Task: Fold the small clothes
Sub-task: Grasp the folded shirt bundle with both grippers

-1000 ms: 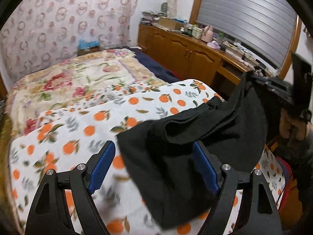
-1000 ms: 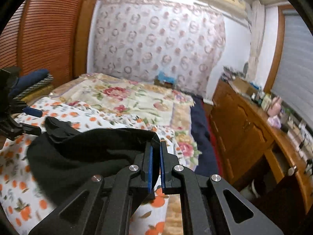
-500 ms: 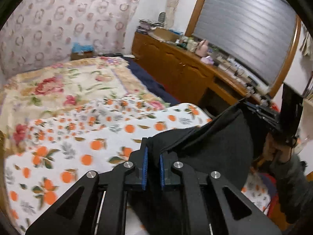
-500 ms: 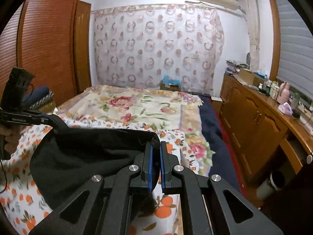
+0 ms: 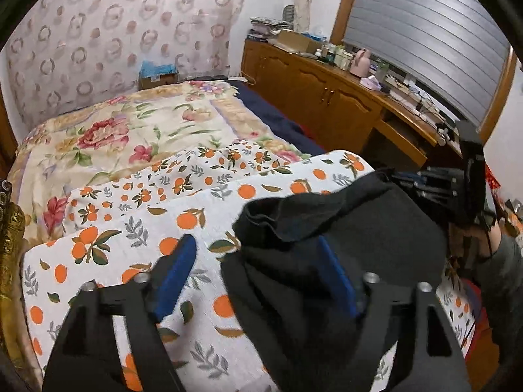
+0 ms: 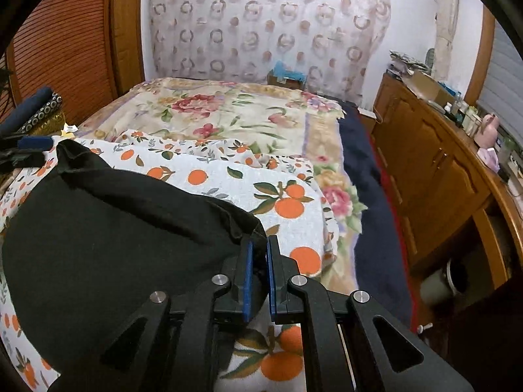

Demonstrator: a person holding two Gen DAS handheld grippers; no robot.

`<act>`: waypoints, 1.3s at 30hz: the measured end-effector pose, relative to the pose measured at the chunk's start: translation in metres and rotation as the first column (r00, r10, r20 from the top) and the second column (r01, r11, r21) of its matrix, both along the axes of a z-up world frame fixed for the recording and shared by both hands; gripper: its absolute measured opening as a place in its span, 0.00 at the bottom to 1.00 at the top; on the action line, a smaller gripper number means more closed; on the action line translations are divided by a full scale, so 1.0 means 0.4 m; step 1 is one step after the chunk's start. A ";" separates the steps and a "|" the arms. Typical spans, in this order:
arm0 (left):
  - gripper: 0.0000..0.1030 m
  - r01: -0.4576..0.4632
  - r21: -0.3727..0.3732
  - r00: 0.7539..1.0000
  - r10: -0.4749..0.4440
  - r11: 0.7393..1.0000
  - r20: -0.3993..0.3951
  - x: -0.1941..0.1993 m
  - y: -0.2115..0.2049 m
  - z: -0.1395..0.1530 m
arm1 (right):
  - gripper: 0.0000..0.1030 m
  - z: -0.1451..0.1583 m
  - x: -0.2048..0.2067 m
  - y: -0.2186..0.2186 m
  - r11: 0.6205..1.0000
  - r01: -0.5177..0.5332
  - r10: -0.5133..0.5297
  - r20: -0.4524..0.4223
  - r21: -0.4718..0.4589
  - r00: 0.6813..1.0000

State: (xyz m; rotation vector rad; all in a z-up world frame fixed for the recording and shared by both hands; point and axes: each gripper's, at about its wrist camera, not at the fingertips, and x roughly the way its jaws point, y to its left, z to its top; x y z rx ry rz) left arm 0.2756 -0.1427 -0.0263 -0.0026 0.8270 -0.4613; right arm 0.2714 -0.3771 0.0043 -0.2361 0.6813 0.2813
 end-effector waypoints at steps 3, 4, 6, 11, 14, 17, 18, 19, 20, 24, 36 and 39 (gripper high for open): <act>0.76 0.036 0.013 0.999 -0.036 0.999 -0.009 -0.011 -0.022 -0.012 | 0.30 0.024 -0.034 -0.001 0.997 0.081 -0.081 0.037 -0.013 0.996; 0.76 0.036 0.024 0.999 -0.035 0.999 -0.020 -0.009 -0.030 -0.022 | 0.36 0.023 -0.056 -0.007 0.996 0.085 -0.086 0.041 0.017 0.995; 0.76 0.026 0.046 0.998 -0.024 0.999 -0.050 0.002 -0.038 -0.049 | 0.56 0.042 -0.089 -0.021 0.992 0.093 -0.097 0.043 0.081 0.994; 0.77 0.002 0.011 0.994 0.000 1.000 -0.109 0.034 -0.029 -0.095 | 0.69 0.023 -0.165 -0.009 0.989 0.042 -0.044 0.010 0.145 0.999; 0.79 -0.023 0.009 0.993 0.024 1.000 -0.114 0.050 -0.020 -0.109 | 0.69 -0.024 -0.169 -0.018 0.983 0.042 -0.036 -0.038 0.177 0.999; 0.79 -0.036 0.006 0.990 0.037 0.999 -0.134 0.058 -0.011 -0.125 | 0.69 -0.053 -0.144 -0.041 0.972 0.059 -0.037 -0.099 0.229 0.994; 0.79 -0.036 -0.001 0.990 0.035 0.999 -0.138 0.059 -0.009 -0.129 | 0.69 -0.052 -0.134 -0.059 0.962 0.066 -0.035 -0.119 0.263 0.992; 0.79 -0.034 -0.010 0.991 0.032 0.999 -0.133 0.057 -0.006 -0.130 | 0.69 -0.049 -0.126 -0.077 0.953 0.070 -0.031 -0.137 0.294 0.990; 0.79 -0.033 -0.012 0.991 0.031 0.999 -0.132 0.056 -0.006 -0.130 | 0.69 -0.050 -0.122 -0.086 0.947 0.067 -0.022 -0.146 0.315 0.989; 0.78 -0.028 -0.015 0.991 0.026 0.999 -0.129 0.052 -0.009 -0.131 | 0.69 -0.038 -0.089 -0.101 0.941 0.052 0.003 -0.160 0.334 0.987; 0.15 0.071 -0.138 0.986 -0.090 0.988 -0.141 0.027 -0.028 -0.091 | 0.22 -0.054 -0.110 -0.108 0.909 -0.064 0.144 -0.167 0.411 0.975; 0.14 0.071 -0.156 0.991 -0.087 0.985 -0.100 -0.004 -0.017 -0.054 | 0.16 -0.034 -0.134 -0.102 0.929 -0.092 0.145 -0.125 0.357 0.982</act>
